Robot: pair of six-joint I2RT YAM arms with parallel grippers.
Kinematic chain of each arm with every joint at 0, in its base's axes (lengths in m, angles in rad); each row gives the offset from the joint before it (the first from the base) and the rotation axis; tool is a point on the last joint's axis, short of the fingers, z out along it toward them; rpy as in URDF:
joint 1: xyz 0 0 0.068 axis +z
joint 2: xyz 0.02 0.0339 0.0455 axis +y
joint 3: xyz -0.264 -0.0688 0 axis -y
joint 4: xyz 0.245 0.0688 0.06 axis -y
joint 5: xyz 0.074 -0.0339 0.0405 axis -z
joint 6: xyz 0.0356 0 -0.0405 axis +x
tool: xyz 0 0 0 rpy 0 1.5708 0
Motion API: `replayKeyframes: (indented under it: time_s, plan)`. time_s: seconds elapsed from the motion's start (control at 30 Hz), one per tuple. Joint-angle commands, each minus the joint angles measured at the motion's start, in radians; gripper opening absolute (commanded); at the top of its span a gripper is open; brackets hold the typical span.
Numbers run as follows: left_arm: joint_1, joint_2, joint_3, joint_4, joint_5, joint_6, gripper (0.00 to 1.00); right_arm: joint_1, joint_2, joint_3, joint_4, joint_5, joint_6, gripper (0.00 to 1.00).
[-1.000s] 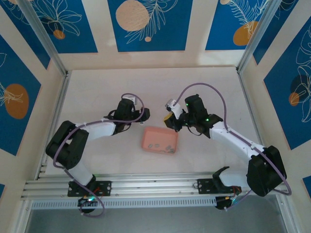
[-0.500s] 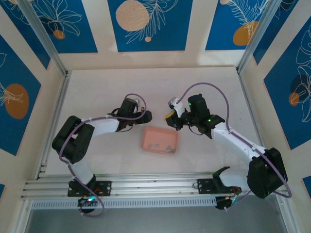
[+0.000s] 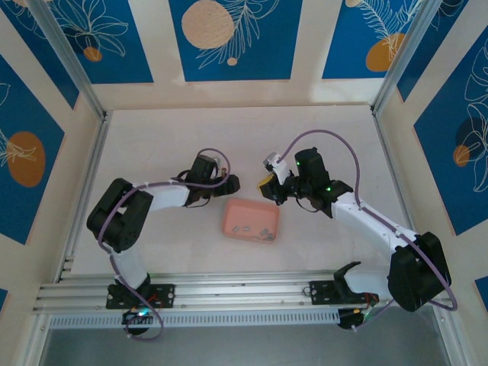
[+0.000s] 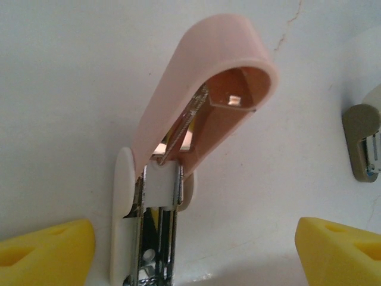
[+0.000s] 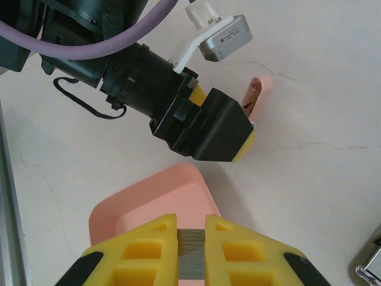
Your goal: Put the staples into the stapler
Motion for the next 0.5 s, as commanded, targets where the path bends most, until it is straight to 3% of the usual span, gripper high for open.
replayKeyframes:
  time_s: [0.0,0.47]
  plan:
    - [-0.018,0.045,0.035,0.046,0.047,-0.015,0.87,-0.004,-0.013,-0.012,0.011,-0.026,0.012,0.15]
    - [-0.047,0.05,0.044,0.081,0.05,-0.021,0.86,-0.005,-0.036,-0.027,0.022,-0.03,0.035,0.15]
